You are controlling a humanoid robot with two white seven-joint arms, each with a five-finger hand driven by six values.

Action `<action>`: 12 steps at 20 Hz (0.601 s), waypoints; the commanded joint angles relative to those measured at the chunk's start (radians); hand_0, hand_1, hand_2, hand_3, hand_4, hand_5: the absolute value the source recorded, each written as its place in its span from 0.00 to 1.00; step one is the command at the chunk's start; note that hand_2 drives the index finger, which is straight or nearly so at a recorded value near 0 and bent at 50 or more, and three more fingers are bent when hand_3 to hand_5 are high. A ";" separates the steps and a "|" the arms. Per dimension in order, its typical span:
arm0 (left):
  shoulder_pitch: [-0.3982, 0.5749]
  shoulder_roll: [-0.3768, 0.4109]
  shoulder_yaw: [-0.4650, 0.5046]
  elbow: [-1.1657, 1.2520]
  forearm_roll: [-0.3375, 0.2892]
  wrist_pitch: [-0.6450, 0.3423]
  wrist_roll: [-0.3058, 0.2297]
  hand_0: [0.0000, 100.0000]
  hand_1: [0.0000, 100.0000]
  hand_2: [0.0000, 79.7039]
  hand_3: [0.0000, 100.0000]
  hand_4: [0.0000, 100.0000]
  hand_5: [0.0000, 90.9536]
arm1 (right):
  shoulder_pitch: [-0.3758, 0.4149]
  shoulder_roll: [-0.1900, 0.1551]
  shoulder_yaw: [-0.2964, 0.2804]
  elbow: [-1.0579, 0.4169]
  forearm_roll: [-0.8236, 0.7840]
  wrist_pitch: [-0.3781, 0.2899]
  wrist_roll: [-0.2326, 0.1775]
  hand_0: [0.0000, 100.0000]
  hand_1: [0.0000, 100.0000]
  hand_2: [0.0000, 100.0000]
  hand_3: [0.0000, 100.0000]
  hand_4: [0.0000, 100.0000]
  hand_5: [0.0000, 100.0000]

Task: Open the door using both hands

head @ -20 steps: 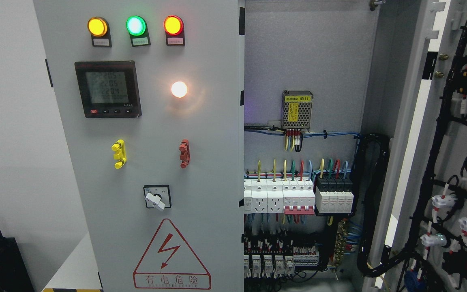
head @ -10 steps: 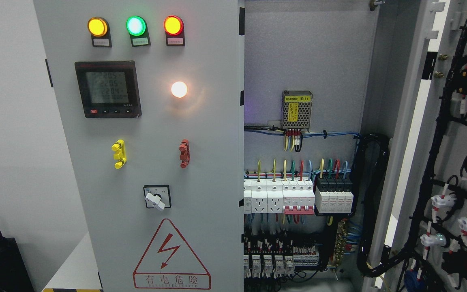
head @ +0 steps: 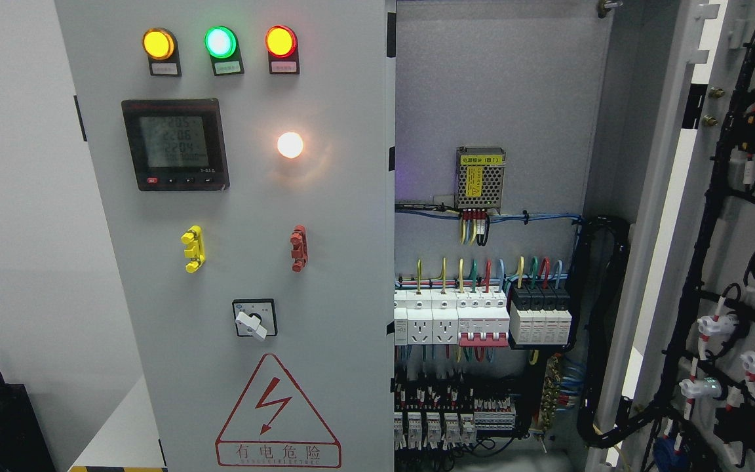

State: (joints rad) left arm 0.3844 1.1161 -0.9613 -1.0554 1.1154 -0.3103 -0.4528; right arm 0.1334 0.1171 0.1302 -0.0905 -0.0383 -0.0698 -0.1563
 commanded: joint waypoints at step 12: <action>-0.085 -0.728 0.317 0.831 -0.330 0.002 0.000 0.00 0.00 0.00 0.00 0.03 0.00 | 0.000 -0.001 0.000 0.000 0.000 0.001 0.000 0.11 0.00 0.00 0.00 0.00 0.00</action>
State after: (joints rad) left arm 0.3815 0.7325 -0.7539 -0.6356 0.8453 -0.3088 -0.4486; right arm 0.1334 0.1171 0.1301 -0.0905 -0.0383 -0.0698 -0.1563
